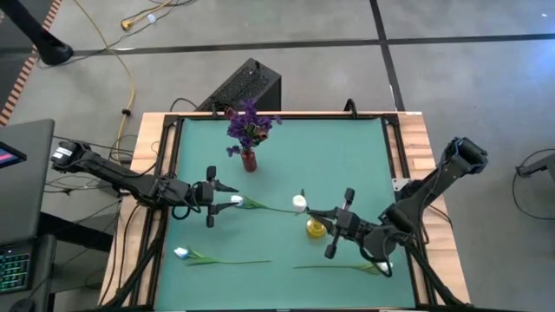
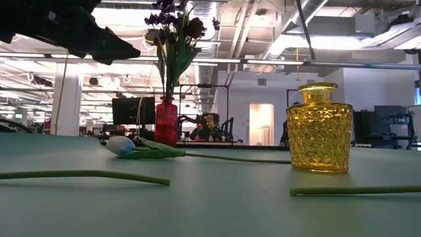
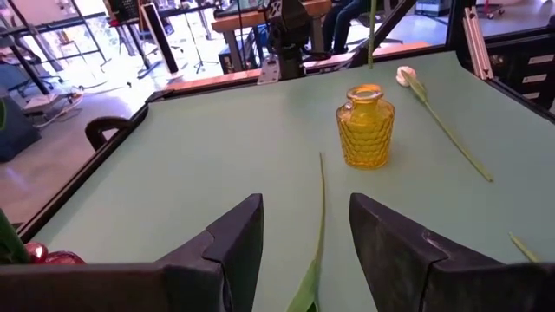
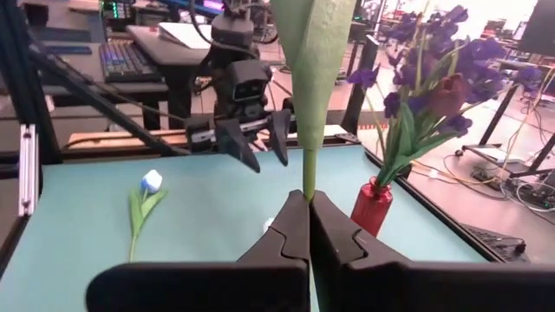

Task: Sort flowers into vase by color
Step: Put the top white flower into the yellow flower vase

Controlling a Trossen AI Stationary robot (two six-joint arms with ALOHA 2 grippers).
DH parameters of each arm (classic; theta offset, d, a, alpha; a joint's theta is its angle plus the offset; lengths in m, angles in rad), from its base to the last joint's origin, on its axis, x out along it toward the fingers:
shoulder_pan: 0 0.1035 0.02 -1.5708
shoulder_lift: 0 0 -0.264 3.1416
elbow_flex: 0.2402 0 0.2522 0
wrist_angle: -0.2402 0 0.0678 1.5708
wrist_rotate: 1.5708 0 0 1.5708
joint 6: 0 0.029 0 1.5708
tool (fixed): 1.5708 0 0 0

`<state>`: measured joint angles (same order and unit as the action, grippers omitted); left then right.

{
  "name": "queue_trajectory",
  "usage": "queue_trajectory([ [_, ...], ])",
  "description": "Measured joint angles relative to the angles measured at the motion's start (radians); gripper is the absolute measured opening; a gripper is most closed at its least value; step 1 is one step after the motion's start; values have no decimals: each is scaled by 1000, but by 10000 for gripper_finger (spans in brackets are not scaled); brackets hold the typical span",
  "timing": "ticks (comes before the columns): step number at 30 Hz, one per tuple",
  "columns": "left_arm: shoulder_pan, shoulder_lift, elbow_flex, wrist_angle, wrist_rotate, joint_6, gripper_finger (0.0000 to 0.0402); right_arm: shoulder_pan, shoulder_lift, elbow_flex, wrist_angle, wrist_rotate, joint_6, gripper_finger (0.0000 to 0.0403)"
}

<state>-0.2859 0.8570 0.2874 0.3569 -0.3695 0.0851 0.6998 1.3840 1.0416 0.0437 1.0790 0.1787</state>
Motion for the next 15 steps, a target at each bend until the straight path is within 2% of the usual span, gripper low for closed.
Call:
queue_trajectory([
  [10, 0, 0, 0, -1, 1, 1, 162, 11, 12, 0, -120, 74, 139, 21],
  [15, 0, 0, 0, -1, 2, 1, 162, 11, 30, -29, -108, 86, 183, 21],
])
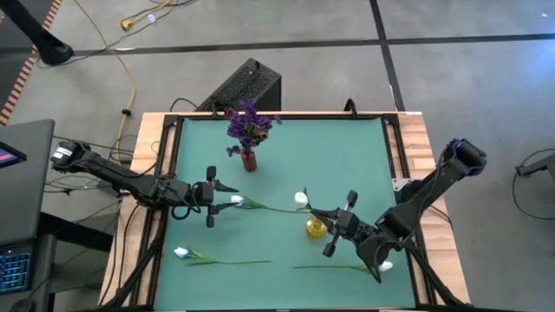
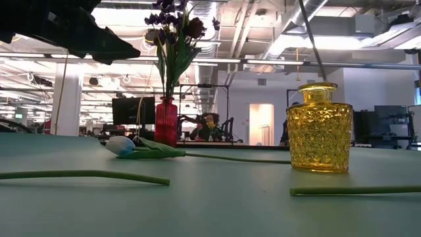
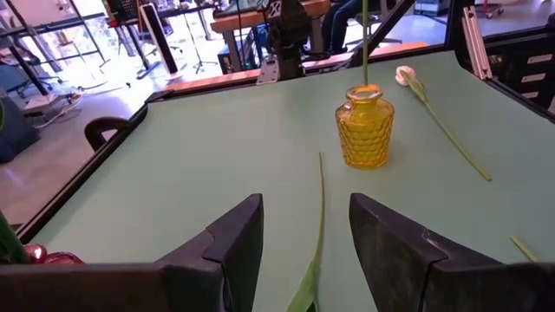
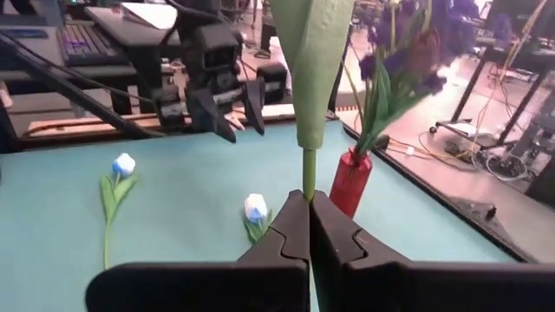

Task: Sort flowers into vase by color
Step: Put the top white flower into the yellow flower vase

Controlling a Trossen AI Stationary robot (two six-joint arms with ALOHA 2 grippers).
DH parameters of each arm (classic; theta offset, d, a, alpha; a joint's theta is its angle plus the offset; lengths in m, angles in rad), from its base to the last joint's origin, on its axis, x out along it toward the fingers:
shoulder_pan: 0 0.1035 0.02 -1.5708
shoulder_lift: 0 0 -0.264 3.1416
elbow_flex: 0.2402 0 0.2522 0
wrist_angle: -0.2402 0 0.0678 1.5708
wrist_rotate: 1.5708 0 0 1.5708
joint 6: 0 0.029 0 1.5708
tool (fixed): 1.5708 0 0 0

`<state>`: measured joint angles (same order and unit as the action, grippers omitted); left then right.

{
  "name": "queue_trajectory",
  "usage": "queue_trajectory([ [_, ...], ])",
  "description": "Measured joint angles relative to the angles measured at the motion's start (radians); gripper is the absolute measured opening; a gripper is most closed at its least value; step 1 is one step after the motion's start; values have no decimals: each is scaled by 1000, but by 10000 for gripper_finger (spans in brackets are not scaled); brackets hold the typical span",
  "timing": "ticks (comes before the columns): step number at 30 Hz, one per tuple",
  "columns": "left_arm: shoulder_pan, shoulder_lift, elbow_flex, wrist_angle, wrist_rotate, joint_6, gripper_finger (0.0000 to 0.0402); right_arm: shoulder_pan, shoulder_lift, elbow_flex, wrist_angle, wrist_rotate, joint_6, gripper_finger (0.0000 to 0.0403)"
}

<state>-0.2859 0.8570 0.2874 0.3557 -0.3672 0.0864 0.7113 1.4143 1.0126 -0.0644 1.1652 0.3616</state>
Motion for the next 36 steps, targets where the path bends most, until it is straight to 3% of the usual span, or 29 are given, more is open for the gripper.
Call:
queue_trajectory([
  [27, 0, 0, 0, -7, -1, -1, 162, -28, 82, -40, -20, -24, 156, 23],
  [36, 0, 0, 0, -7, -1, -2, 162, -23, 78, -40, -32, -68, 165, 56],
])
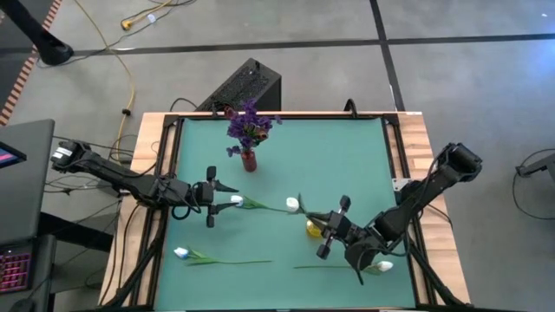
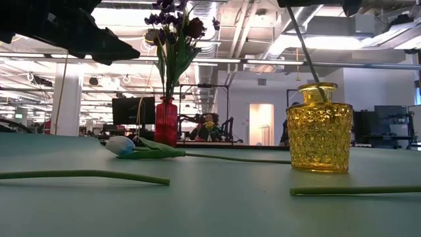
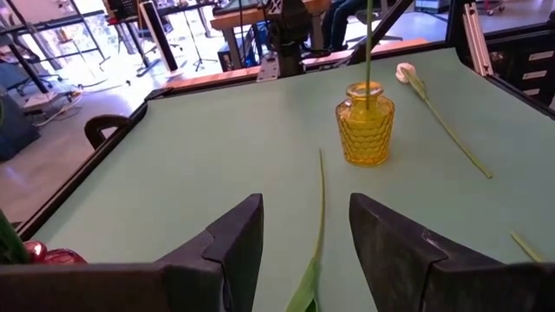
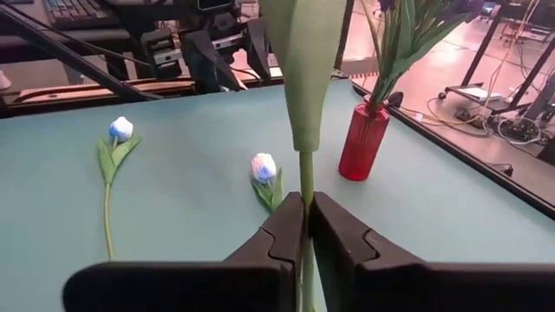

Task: Sort flowers into vase by color
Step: Put the top white flower into the yellow flower vase, then put the white flower into the yellow flower vase

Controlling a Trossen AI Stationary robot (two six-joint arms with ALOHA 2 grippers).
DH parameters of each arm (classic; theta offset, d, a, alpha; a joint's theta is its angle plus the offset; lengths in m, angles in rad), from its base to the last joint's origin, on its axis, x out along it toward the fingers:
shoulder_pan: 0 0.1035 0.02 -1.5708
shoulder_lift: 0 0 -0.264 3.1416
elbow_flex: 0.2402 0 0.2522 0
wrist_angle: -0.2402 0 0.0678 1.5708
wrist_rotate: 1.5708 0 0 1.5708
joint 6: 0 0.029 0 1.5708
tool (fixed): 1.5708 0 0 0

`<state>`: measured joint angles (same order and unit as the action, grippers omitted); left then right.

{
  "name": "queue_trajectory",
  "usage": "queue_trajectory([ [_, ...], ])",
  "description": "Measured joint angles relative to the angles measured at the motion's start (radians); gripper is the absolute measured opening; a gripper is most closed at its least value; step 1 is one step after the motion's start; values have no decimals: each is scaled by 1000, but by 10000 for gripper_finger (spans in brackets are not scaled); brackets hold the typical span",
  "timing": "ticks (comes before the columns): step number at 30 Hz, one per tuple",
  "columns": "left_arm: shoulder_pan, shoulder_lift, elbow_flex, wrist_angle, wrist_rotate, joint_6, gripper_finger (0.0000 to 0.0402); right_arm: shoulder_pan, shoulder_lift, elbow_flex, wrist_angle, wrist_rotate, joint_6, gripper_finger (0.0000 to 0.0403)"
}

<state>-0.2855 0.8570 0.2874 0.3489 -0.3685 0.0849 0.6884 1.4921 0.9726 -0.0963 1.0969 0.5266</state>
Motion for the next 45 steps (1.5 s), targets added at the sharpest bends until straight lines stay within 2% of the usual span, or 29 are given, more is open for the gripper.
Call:
queue_trajectory([
  [9, 0, 0, 0, 0, 0, -2, 162, -2, 0, 0, 6, -8, 6, 61],
  [14, 0, 0, 0, 0, 0, -2, 162, -3, -17, 0, 10, -80, 8, 63],
  [17, 0, 0, 0, 0, 0, -2, 162, -3, -34, 0, 3, -116, 27, 77],
  [21, 0, 0, 0, -1, 0, -2, 162, -3, -67, 0, -46, -151, 67, 118],
  [26, 0, 0, 0, 0, 0, -2, 162, -10, -109, 0, -97, -284, 82, 177],
  [31, 0, 0, 0, 0, 0, -2, 162, -25, -157, 0, -105, -455, 143, 211],
  [37, 0, 0, 0, 0, 0, -2, 162, -37, -198, 0, -137, -707, 313, 215],
  [42, 0, 0, 0, 0, 0, 1, 162, -21, -189, 0, -142, -839, 426, 206],
  [45, 0, 0, 0, 0, -1, 11, 162, -15, -175, 0, -153, -883, 472, 201],
])
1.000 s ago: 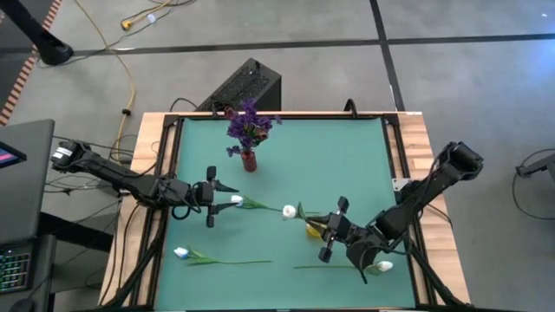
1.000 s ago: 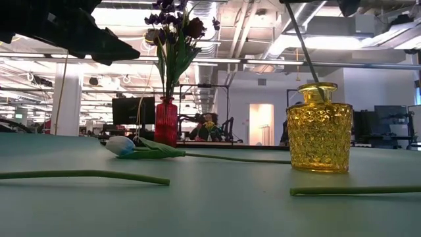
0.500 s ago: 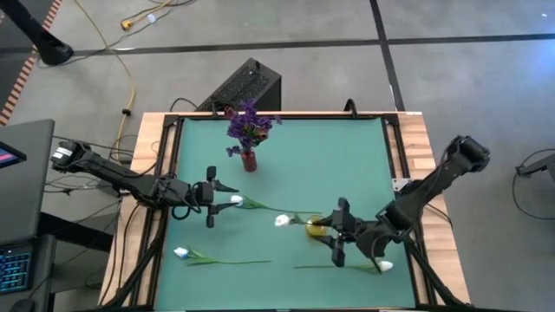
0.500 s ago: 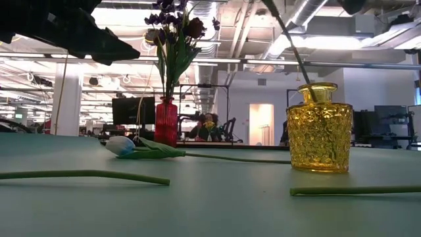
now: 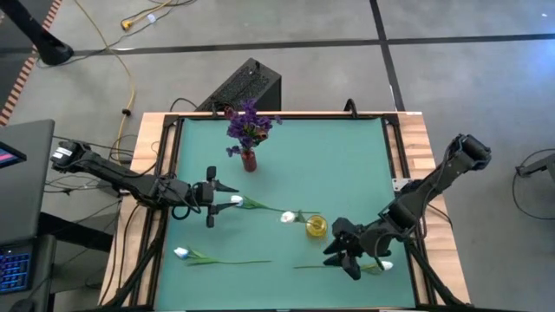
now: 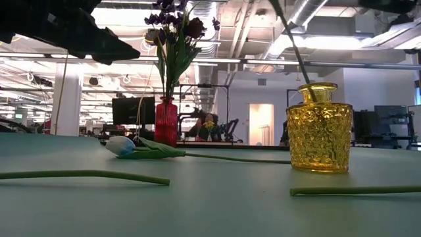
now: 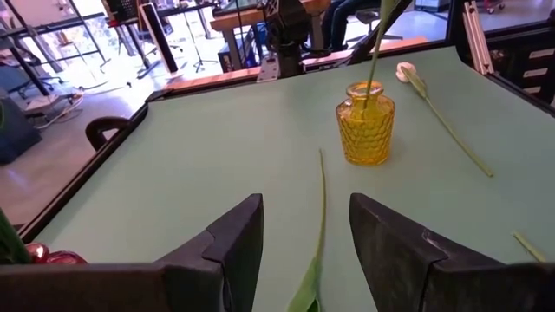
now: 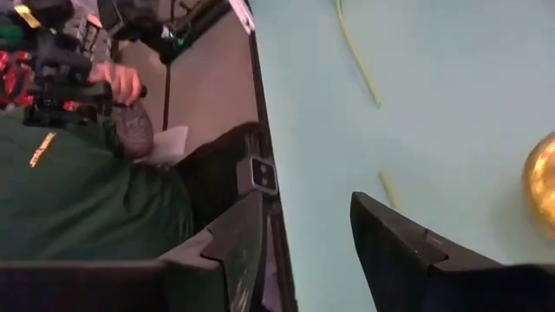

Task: Sort flowers into vase by color
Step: Put the white flower into the yellow flower vase

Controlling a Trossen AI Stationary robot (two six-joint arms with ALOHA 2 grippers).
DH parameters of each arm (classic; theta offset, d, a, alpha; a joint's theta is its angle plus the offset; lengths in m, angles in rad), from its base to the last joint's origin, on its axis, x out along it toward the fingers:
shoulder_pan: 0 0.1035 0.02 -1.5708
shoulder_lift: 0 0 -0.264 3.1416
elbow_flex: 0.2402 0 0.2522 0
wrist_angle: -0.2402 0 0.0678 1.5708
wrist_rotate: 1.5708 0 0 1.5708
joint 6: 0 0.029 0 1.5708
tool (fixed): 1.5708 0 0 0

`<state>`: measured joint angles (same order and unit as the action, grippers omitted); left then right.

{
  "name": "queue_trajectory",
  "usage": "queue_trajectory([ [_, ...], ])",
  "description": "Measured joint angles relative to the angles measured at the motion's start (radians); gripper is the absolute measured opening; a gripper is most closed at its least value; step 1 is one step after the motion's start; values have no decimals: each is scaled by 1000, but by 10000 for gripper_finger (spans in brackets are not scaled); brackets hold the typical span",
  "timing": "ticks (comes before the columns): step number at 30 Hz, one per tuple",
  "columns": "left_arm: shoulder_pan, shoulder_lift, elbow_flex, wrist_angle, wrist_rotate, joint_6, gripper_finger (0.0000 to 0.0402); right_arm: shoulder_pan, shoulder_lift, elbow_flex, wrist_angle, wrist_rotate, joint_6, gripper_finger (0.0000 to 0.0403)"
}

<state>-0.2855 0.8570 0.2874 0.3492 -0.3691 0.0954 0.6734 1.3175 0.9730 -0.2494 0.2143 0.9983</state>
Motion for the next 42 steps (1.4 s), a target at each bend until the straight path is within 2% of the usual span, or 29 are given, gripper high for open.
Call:
queue_trajectory([
  [17, 0, 0, 0, 2, 0, 22, 162, -3, 112, 0, -6, -270, 244, 193],
  [30, 0, 0, 0, 2, 26, 41, 162, -15, 111, 69, -97, -299, 295, 193],
  [42, 0, 0, 0, 1, 26, 41, 162, 14, 111, 71, -171, -327, 295, 193],
])
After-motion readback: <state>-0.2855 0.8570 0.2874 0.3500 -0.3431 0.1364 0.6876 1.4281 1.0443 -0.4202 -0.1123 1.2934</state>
